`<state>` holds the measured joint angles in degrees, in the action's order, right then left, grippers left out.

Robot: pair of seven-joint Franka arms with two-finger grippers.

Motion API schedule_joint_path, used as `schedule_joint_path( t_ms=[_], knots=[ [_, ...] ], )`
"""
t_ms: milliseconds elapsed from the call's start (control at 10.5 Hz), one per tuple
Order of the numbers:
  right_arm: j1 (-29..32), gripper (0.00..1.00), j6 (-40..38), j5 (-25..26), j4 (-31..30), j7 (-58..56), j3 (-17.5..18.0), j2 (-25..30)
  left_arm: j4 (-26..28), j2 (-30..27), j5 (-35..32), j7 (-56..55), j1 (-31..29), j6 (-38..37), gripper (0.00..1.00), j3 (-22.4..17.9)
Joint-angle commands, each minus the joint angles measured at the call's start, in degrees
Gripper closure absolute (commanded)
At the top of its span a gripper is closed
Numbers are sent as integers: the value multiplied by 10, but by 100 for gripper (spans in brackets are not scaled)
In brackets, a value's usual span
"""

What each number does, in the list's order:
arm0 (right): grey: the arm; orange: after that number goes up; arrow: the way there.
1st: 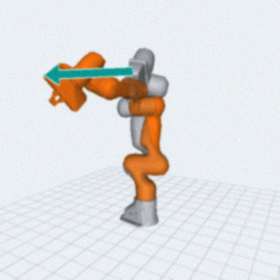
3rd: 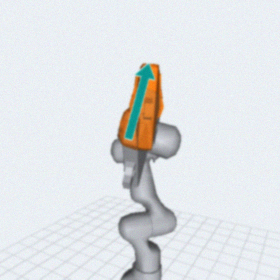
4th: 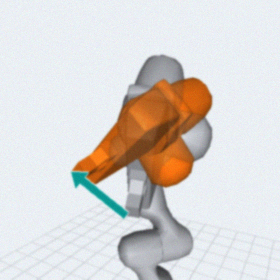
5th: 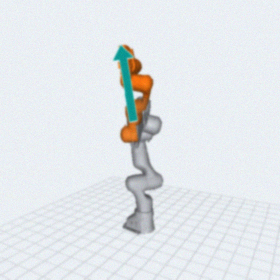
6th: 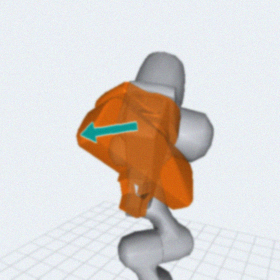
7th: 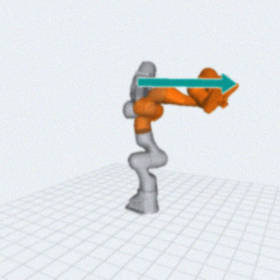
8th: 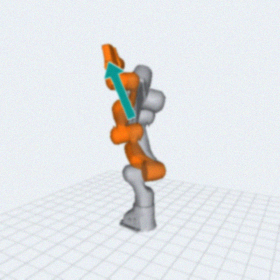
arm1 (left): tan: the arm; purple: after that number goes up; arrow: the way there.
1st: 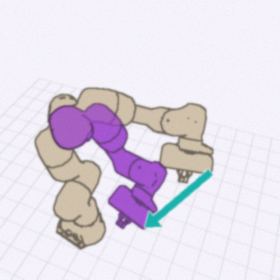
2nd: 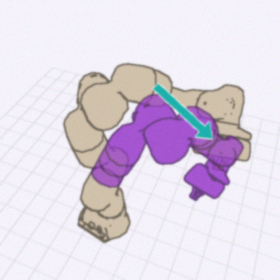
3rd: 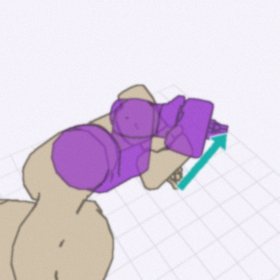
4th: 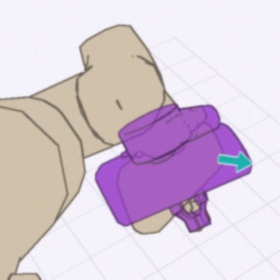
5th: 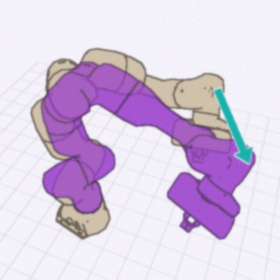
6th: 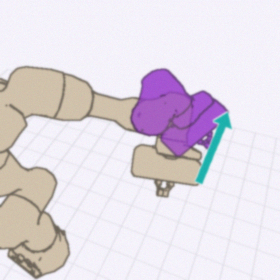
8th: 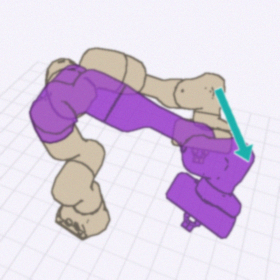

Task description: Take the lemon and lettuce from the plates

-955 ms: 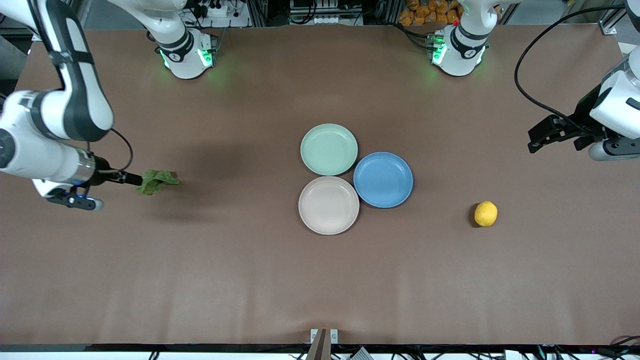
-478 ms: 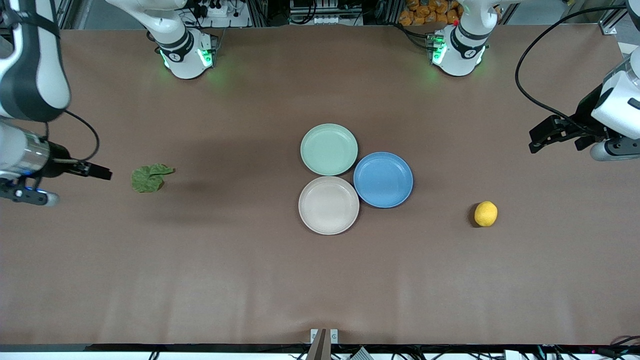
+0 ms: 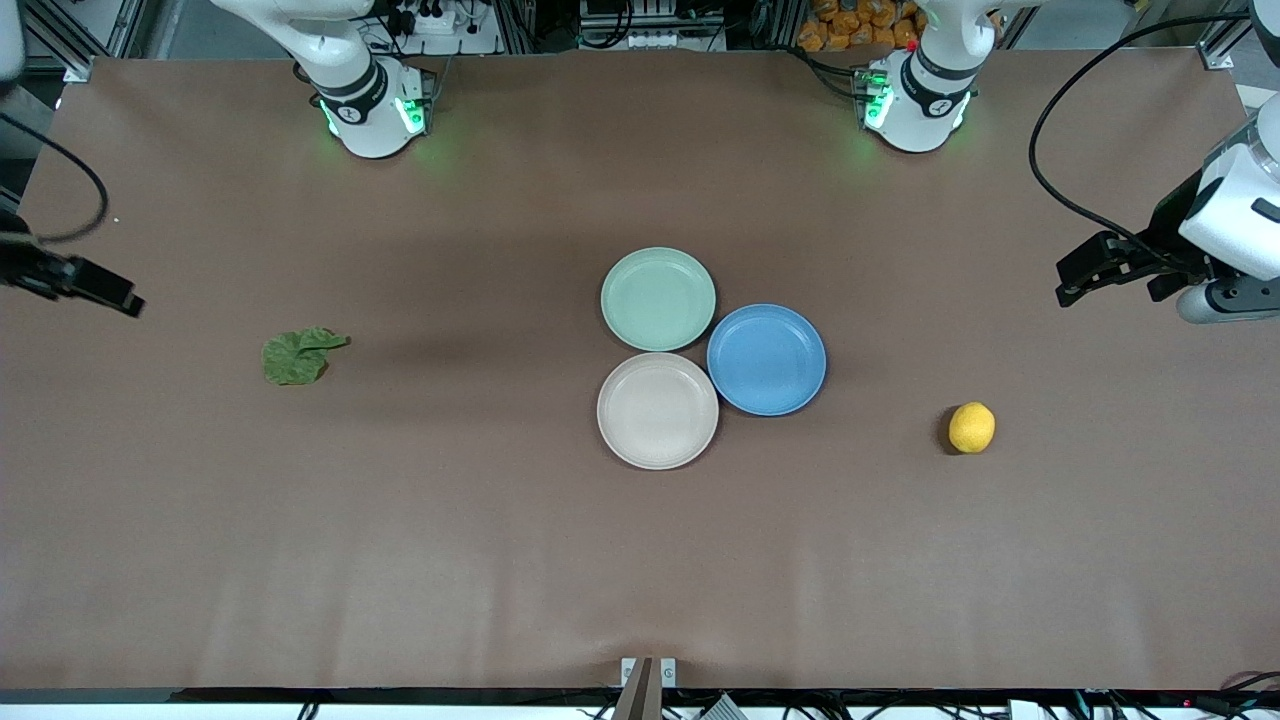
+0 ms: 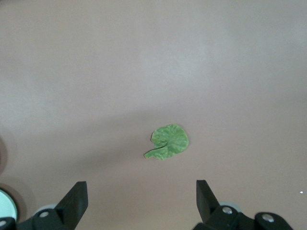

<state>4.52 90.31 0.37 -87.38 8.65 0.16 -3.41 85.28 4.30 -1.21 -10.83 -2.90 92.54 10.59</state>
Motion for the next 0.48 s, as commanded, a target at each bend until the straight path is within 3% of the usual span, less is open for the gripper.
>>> schedule_joint_path(
  t_ms=[0,382],
  knots=[
    [0,0,-51,0,45,-7,-6,23,2,-5,5,16,-4,-7,0,0],
    [-3,0,-58,-7,52,-7,-39,46,2,-5,5,16,-4,-6,0,0]
  ],
)
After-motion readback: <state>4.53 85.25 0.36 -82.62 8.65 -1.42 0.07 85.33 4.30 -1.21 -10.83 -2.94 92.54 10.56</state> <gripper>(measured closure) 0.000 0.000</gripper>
